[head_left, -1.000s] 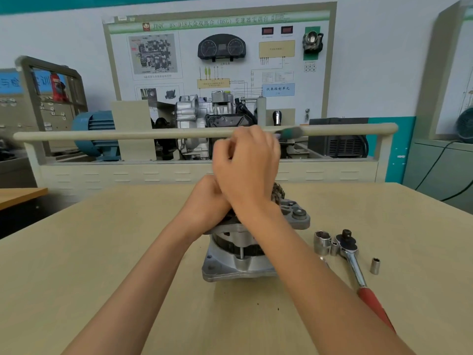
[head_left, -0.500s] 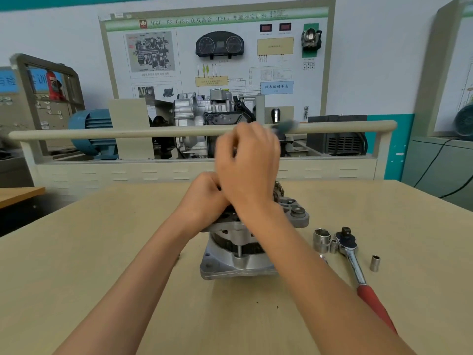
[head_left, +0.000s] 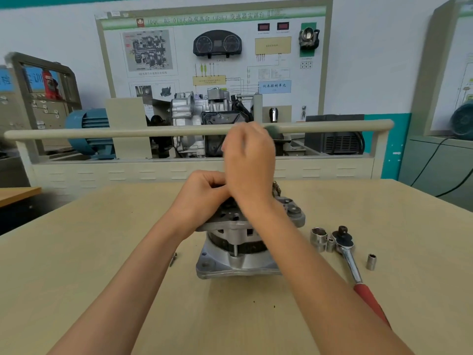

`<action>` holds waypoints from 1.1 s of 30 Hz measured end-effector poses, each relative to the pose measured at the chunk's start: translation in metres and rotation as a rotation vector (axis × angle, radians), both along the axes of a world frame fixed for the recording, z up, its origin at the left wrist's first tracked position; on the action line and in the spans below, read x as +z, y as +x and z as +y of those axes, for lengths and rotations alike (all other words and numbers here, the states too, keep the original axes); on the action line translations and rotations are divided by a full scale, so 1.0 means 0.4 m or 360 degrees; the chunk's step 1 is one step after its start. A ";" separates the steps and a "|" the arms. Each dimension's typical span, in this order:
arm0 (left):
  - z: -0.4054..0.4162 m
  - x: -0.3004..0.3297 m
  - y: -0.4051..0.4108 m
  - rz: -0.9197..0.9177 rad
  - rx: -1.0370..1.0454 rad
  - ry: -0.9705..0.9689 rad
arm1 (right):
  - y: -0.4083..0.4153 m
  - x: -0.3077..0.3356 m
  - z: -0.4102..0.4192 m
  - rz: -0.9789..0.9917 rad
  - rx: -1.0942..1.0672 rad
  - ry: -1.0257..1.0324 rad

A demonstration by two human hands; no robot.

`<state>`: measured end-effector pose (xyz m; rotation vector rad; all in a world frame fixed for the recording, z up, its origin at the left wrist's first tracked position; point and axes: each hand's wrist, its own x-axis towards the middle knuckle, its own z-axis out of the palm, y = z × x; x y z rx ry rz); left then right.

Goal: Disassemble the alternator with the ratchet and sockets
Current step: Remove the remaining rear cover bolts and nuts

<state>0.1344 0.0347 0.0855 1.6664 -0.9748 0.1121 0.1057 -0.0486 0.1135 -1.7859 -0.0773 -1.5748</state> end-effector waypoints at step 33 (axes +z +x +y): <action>0.002 0.005 0.006 0.0080 0.0062 0.0046 | -0.002 -0.025 0.009 0.0066 -0.0803 -0.0317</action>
